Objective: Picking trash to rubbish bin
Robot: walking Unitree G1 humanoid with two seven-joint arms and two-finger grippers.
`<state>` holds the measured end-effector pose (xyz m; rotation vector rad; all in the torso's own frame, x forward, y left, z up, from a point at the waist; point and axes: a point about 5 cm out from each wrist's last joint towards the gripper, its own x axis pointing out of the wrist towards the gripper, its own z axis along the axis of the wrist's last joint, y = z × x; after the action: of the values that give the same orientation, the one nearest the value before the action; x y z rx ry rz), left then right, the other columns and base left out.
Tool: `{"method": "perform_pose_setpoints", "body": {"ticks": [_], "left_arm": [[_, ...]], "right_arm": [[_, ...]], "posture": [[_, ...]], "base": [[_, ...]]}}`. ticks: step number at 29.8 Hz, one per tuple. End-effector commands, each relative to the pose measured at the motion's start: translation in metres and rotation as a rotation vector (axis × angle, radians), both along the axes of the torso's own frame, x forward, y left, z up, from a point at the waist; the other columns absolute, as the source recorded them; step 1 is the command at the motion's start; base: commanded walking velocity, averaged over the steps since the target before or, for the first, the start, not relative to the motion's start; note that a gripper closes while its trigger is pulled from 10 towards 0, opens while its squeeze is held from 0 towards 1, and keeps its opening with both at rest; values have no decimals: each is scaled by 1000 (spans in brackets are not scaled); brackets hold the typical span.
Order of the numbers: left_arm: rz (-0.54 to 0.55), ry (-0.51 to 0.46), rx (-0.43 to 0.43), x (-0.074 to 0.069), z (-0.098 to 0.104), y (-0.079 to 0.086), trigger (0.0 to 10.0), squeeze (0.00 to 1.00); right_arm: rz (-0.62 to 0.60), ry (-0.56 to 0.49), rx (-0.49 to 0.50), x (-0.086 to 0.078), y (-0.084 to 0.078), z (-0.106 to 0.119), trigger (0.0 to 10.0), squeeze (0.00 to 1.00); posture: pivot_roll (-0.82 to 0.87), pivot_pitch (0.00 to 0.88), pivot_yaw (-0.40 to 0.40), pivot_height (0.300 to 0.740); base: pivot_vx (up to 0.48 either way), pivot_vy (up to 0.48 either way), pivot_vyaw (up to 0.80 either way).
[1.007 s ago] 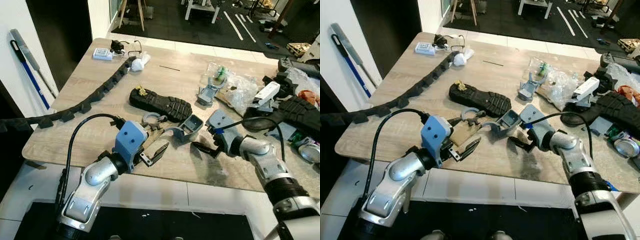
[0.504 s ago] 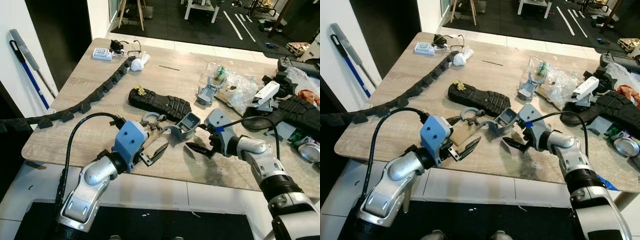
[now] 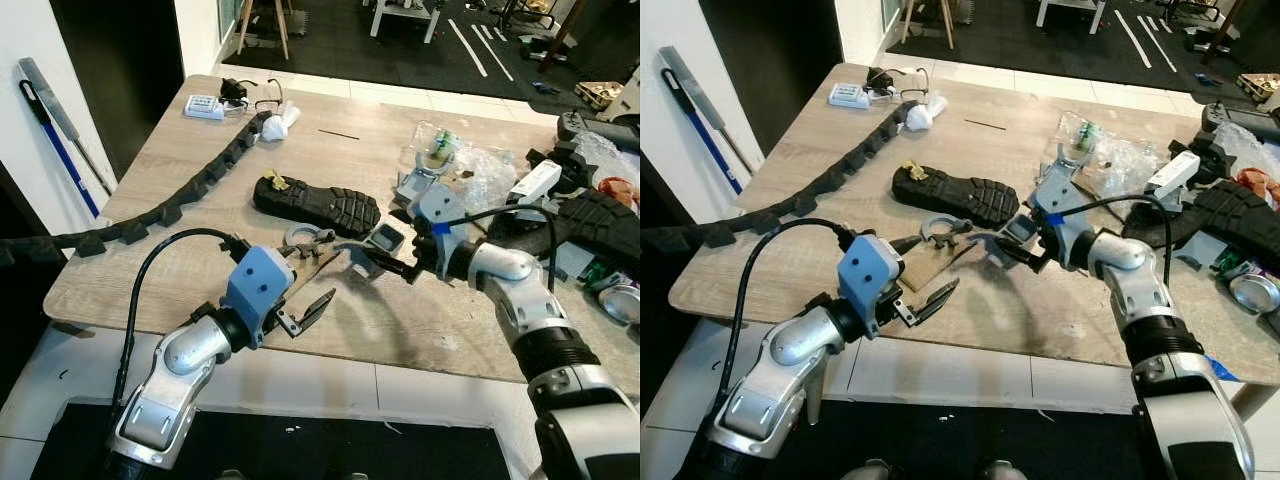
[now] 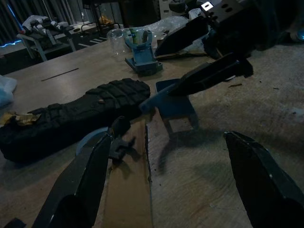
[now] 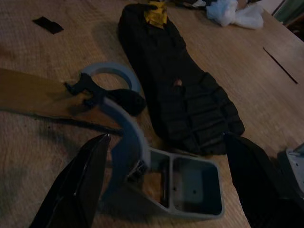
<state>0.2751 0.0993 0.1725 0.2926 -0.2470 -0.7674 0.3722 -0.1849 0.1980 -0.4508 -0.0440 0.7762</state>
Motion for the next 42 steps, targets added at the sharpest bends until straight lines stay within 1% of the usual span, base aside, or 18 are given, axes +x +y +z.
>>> {"method": "perform_pose_setpoints", "body": {"ticks": [1, 7, 8, 9, 12, 15, 17, 18, 21, 22, 23, 24, 29, 33, 34, 36, 37, 42], "left_arm": [[-24, 8, 15, -5, -2, -4, 10000, 0], [-30, 21, 17, -8, -3, -3, 10000, 0], [-36, 26, 21, -9, -3, -3, 10000, 0], [-36, 26, 21, -9, -3, -3, 10000, 0], [-45, 31, 21, -11, -3, -4, 10000, 0], [-46, 32, 22, -11, -3, -5, 10000, 0], [-46, 32, 22, -11, -3, -5, 10000, 0], [-46, 32, 22, -11, -3, -5, 10000, 0], [-46, 35, 26, -12, -3, -5, 10000, 0], [-46, 35, 26, -12, -3, -5, 10000, 0], [-47, 35, 28, -12, -3, -5, 10000, 0], [-48, 35, 32, -11, -3, -5, 10000, 0], [-48, 35, 34, -11, -3, -5, 10000, 0], [-48, 36, 36, -11, -3, -5, 10000, 0], [-47, 36, 37, -11, -3, -6, 10000, 0], [-46, 35, 38, -11, -3, -6, 10000, 0], [-46, 35, 38, -10, -3, -6, 10000, 0], [-45, 35, 38, -10, -3, -7, 10000, 0]], "right_arm": [[-7, 6, -35, 1, -4, -2, 10000, 0], [-12, 47, -75, 2, -9, -10, 10000, 0], [-12, 87, -114, 1, -14, -16, 10000, 0], [-12, 87, -114, 1, -14, -16, 10000, 0], [-28, 168, -149, 0, -24, -25, 10000, 0], [-29, 178, -152, 0, -25, -26, 10000, 0], [-40, 211, -140, 0, -27, -29, 10000, 0], [-40, 211, -140, 0, -27, -29, 10000, 0], [-42, 283, -131, -2, -29, -36, 10000, 0], [-42, 283, -131, -2, -29, -36, 10000, 0], [-34, 309, -135, -3, -30, -40, 10000, 0], [-26, 356, -150, -7, -31, -48, 10000, 0], [-23, 388, -161, -9, -33, -53, 10000, 0], [-49, 419, -150, -9, -34, -58, 10000, 0], [-85, 436, -132, -10, -36, -62, 6275, 0], [-110, 447, -121, -10, -38, -64, 6275, 0], [-129, 461, -98, -10, -39, -66, 0, 0], [-151, 486, -74, -12, -41, -72, 0, 0]], "posture": [[2, 186, -63, 740], [0, 200, -60, 740], [0, 212, -59, 740], [0, 212, -59, 740], [0, 225, -58, 740], [0, 225, -58, 740], [1, 231, -59, 740], [1, 231, -59, 740], [1, 231, -58, 740], [1, 231, -58, 740], [1, 231, -58, 740], [2, 233, -57, 740], [2, 233, -57, 740], [1, 230, -59, 740], [1, 229, -60, 740], [1, 229, -60, 740], [0, 226, -62, 740], [-2, 223, -64, 740]], "base": [[0, 0, 0], [0, 0, 0], [0, 0, 0], [0, 0, 0], [0, 0, 0], [0, 0, 0], [0, 0, 0], [0, 0, 0], [0, 0, 0], [0, 0, 0], [0, 0, 0], [0, 0, 0], [0, 0, 0], [0, 0, 0], [0, 0, 0], [0, 0, 0], [0, 0, 0], [0, 0, 0]]}}
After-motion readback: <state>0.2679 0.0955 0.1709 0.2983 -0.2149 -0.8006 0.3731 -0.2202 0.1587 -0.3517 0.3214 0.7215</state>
